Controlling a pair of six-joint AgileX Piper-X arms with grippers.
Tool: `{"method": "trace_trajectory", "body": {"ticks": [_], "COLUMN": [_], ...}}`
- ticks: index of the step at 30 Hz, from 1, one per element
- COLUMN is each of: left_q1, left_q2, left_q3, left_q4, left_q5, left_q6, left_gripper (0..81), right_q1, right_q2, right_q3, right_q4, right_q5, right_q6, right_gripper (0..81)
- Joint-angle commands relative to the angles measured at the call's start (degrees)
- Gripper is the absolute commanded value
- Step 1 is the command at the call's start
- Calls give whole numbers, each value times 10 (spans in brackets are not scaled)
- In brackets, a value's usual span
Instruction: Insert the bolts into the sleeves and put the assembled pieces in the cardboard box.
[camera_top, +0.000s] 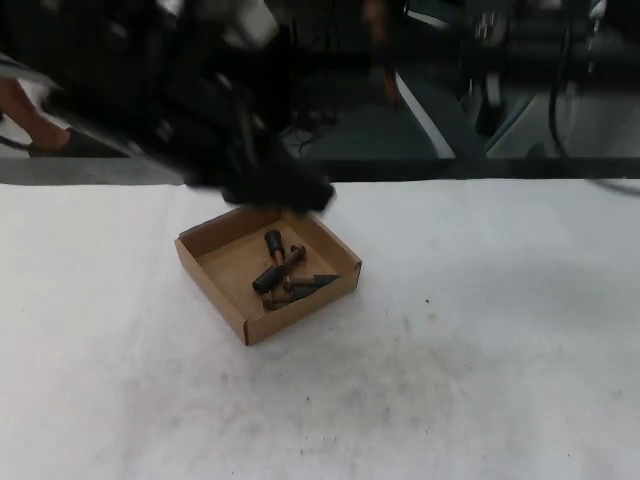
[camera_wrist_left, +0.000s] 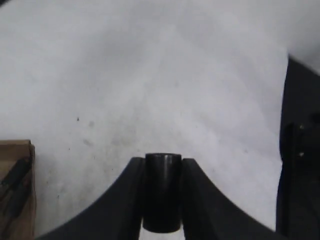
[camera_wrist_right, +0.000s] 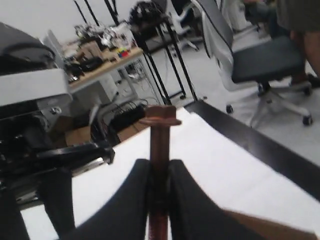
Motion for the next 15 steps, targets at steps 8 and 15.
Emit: {"method": "trace_trajectory", "body": {"ticks": [8, 15], "left_q1": [29, 28], "left_q2": [-7, -7], "left_q3": [-5, -5], "left_q4": [-233, -417], "left_q5": [108, 108], "left_q6": [-108, -228], "left_gripper": [4, 4], "right_q1": [-2, 0], "right_q2": [-10, -10], "right_q3": [-74, -74], "right_q4": [-300, -311], "right_q5": [-61, -97], "right_q6": [248, 276], "right_gripper": [2, 2]}}
